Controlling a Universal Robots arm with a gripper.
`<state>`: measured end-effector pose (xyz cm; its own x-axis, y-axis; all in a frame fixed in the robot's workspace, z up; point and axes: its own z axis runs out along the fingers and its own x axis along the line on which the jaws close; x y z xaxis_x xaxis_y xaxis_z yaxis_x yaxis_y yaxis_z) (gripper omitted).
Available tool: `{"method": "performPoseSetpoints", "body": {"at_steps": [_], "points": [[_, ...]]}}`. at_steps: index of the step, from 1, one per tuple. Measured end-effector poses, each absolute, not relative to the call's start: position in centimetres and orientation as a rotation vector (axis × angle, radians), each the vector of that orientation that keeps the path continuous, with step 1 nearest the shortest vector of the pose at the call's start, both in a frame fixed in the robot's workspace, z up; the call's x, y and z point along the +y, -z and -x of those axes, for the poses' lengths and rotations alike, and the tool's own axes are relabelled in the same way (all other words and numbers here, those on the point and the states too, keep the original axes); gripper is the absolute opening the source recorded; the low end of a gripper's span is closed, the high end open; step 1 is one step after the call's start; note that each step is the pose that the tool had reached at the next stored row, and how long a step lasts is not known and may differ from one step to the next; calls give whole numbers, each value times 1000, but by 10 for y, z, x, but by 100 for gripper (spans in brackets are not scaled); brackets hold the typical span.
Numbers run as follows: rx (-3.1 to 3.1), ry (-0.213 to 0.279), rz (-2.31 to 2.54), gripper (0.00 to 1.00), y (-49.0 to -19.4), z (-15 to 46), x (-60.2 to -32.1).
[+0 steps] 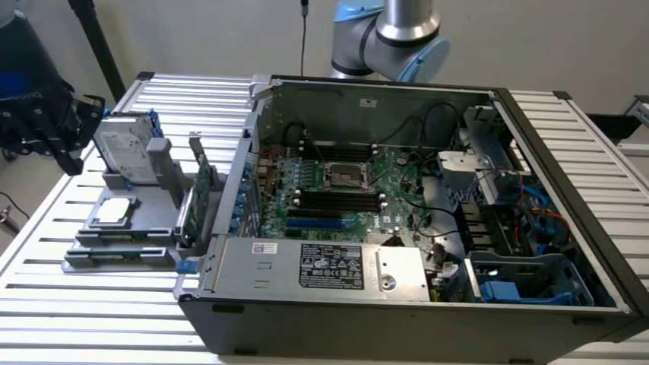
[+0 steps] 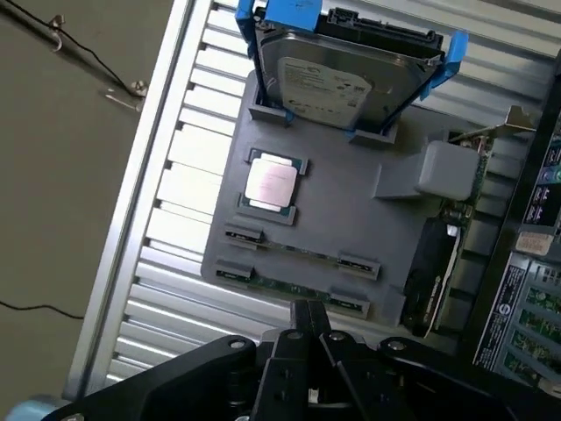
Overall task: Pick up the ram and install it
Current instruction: 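Pick up the ram and move it above insertion slot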
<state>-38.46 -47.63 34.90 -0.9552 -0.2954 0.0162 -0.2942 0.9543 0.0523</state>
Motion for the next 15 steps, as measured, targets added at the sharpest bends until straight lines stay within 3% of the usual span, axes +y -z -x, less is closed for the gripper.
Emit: {"method": "performPoseSetpoints", "body": {"at_steps": [15], "points": [[-2983, 71, -875, 11, -339, 385, -476]]}}
